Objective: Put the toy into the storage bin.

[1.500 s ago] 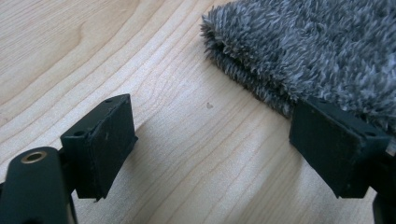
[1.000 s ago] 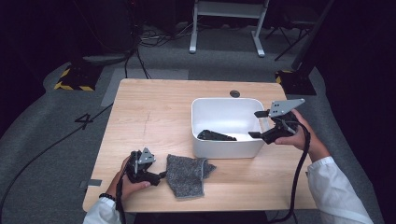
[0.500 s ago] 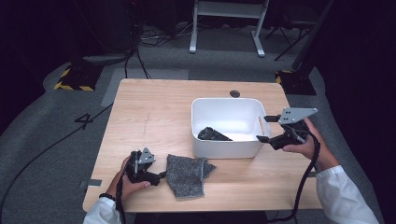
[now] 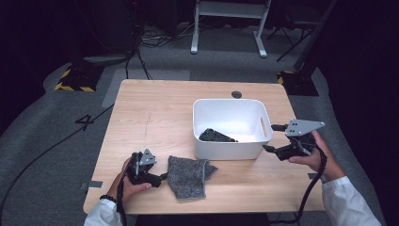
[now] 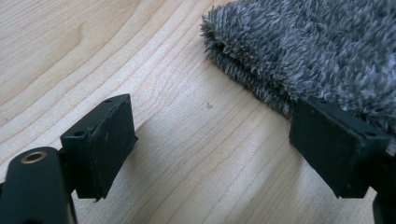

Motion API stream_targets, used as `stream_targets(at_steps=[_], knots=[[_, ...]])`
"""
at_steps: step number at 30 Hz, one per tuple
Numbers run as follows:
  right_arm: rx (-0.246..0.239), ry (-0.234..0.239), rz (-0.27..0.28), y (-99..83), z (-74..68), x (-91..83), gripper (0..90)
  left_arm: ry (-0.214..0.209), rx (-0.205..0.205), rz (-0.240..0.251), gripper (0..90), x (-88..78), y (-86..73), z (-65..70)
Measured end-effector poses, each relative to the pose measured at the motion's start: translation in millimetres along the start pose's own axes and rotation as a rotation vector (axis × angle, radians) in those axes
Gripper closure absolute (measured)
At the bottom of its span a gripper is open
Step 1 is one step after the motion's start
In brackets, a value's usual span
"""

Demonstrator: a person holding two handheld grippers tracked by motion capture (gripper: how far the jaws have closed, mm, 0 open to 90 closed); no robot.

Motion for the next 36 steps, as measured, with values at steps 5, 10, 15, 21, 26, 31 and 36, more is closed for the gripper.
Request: stream_targets(at_steps=[5,10,15,21,26,31,36], knots=[[0.008,-0.007,-0.003,-8.1,-4.5,-4.0,21.3,0.000,0.000,0.000,14.6,0.0,0.0,0.0],[0.020,-0.021,-0.005,-18.3,-7.6,-7.5,20.8,0.000,0.000,0.000,14.6,0.0,0.0,0.0],[0.027,-0.028,-0.014,-29.4,-11.3,-9.3,20.1,0.000,0.000,0.000,14.6,0.0,0.0,0.0],[0.031,-0.045,-0.038,-44.7,-14.4,-8.5,19.9,0.000,0.000,0.000,14.6,0.0,0.0,0.0],[0.036,-0.053,-0.071,-60.3,-16.5,-5.9,19.7,0.000,0.000,0.000,14.6,0.0,0.0,0.0],[0.038,-0.069,-0.114,-75.6,-17.0,-2.9,19.7,0.000,0.000,0.000,14.6,0.0,0.0,0.0],[0.040,-0.076,-0.142,-87.5,-18.6,-1.6,19.7,-0.001,0.000,0.000,14.6,0.0,0.0,0.0]])
Point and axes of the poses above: each handheld gripper's, and its own axes: x roughly forward along the jaws, y roughly out of its top, z roughly to its right, the point moved 4 cm from there along x, roughly forward along the jaws, and after that the axes turned 12 degrees about z, right-handed, at the moved point
